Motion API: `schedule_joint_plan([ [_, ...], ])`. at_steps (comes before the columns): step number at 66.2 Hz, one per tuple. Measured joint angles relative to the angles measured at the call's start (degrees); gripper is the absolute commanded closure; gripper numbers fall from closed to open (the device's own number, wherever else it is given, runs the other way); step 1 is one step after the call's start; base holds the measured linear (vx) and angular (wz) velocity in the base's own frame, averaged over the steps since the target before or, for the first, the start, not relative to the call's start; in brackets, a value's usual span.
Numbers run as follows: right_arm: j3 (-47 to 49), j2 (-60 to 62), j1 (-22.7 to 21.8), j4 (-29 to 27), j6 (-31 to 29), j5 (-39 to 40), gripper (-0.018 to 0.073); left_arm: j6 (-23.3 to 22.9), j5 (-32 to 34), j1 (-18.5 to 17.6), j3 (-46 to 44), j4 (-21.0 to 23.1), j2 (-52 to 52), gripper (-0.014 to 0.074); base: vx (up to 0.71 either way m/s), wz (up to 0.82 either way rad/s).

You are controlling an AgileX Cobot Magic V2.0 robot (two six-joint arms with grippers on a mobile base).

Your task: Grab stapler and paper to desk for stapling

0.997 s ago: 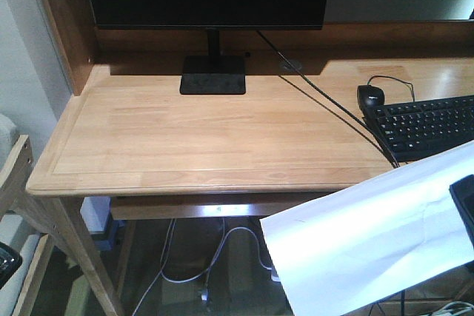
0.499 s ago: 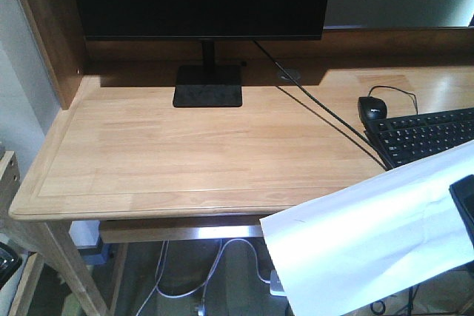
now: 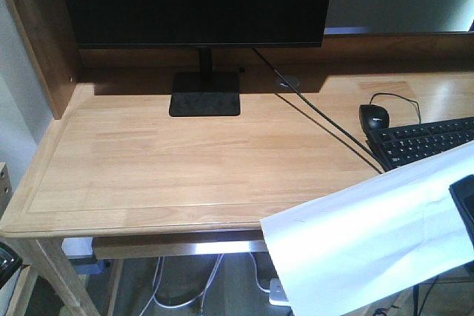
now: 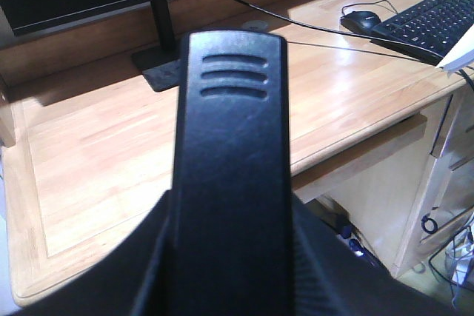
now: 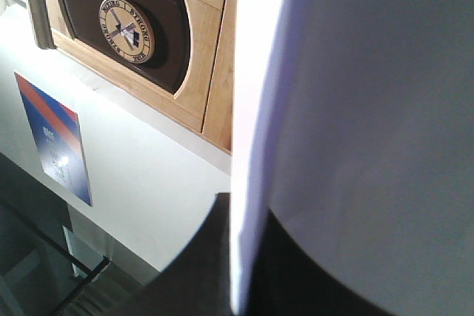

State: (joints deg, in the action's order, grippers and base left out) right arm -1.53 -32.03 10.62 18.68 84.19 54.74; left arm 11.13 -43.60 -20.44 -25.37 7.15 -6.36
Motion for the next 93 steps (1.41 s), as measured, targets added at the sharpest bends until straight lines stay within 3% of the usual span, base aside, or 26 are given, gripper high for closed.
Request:
schedule_joint_plan([
  [93, 0.0, 0.0, 0.0, 0.0, 0.0, 0.0, 0.0564, 0.0, 0.0, 0.0, 0.0, 0.0, 0.0, 0.0603, 0.04, 0.01],
])
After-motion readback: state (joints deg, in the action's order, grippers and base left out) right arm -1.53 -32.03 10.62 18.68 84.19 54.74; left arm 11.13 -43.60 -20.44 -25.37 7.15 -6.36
